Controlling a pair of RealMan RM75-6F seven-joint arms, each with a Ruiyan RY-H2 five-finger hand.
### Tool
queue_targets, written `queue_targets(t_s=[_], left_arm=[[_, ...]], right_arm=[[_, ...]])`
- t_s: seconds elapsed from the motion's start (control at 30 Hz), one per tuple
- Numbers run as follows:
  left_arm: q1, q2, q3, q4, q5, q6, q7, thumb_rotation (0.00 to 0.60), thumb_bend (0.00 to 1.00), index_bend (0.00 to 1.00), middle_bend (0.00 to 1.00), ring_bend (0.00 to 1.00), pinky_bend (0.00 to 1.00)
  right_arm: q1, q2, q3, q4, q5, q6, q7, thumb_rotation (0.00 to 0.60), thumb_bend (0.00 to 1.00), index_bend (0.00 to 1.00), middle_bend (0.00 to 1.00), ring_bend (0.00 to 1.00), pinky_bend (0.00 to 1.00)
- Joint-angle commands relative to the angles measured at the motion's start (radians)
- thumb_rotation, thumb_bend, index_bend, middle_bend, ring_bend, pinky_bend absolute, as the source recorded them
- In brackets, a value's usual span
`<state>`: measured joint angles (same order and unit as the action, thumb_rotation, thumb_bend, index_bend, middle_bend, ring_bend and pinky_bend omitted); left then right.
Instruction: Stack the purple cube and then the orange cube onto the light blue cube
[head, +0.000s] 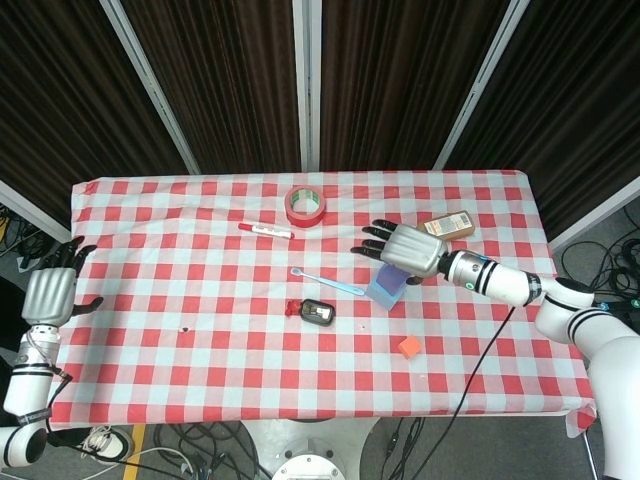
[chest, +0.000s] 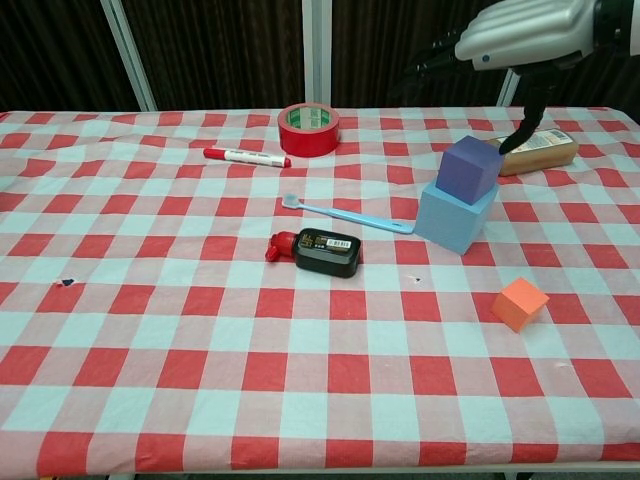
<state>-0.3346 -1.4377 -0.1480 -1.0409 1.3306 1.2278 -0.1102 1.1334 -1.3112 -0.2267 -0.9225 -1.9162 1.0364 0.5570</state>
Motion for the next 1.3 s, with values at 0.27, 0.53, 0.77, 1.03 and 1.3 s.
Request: queue_targets(t_s=[0.27, 0.53, 0.77, 1.03, 1.3], left_arm=[[0.003, 0.002, -0.001, -0.001, 0.001, 0.004, -0.011, 0.600, 0.21, 0.23, 0.20, 0.13, 0.24], [0.007, 0.011, 0.000, -0.025, 0.011, 0.022, -0.016, 0.600, 0.21, 0.23, 0.20, 0.13, 0.24], [0.010, 0.027, -0.002, -0.058, 0.027, 0.044, -0.031, 0.600, 0.21, 0.23, 0.20, 0.13, 0.24], [0.012, 0.043, -0.001, -0.085, 0.036, 0.055, -0.044, 0.600, 0.21, 0.23, 0.20, 0.13, 0.24], [0.014, 0.049, -0.004, -0.098, 0.036, 0.064, -0.043, 0.600, 0.21, 0.23, 0.20, 0.13, 0.24]], right_arm=[[-0.050, 0.213, 0.066, -0.539, 0.025, 0.070, -0.282, 0.600, 0.00, 0.00, 0.19, 0.04, 0.07], [-0.128, 0.247, 0.107, -0.747, 0.052, 0.061, -0.581, 0.600, 0.00, 0.02, 0.57, 0.42, 0.51], [-0.204, 0.298, 0.118, -0.926, 0.341, -0.174, -1.013, 0.600, 0.00, 0.10, 0.92, 0.87, 0.88], [-0.273, 0.249, 0.111, -0.978, 0.683, -0.197, -1.313, 0.600, 0.00, 0.16, 1.00, 1.00, 0.99], [-0.327, 0.176, 0.083, -0.963, 0.787, -0.157, -1.381, 0.600, 0.04, 0.26, 1.00, 1.00, 1.00]])
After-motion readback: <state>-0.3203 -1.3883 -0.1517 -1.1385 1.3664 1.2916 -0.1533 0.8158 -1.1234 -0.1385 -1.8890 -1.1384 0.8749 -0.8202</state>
